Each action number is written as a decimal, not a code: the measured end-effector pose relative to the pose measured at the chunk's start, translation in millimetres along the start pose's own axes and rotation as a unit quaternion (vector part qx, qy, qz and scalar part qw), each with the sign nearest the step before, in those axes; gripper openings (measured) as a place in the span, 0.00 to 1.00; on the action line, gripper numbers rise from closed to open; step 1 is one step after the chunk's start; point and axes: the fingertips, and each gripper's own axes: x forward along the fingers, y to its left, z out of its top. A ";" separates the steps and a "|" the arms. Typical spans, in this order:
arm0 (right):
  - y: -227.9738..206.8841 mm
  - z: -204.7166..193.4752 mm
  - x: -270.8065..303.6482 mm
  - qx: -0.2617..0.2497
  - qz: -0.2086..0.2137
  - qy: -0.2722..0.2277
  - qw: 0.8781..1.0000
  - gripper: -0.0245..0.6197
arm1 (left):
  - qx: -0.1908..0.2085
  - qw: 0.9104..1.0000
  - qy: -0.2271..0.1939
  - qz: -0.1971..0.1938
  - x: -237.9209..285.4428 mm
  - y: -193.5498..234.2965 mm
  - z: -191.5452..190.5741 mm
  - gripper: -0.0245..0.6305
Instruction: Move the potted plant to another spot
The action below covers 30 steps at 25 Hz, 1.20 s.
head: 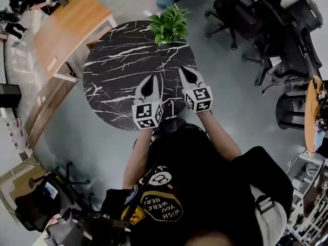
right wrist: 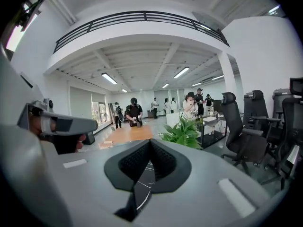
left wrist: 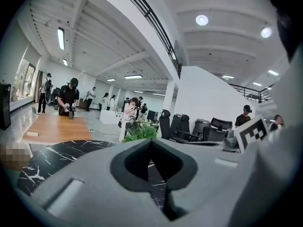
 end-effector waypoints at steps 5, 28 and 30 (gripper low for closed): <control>20.5 24.9 -11.3 -0.013 0.008 -0.013 1.000 0.03 | 0.020 1.000 -0.008 -0.002 -5.9 -7.0 10.7 0.04; 31.9 22.9 -26.1 -0.017 0.018 0.002 1.000 0.03 | 0.026 1.000 -0.014 -0.009 -15.8 -16.6 14.4 0.04; 31.1 22.3 -27.2 -0.017 0.017 0.003 1.000 0.03 | 0.025 1.000 -0.013 -0.010 -15.4 -17.5 13.4 0.04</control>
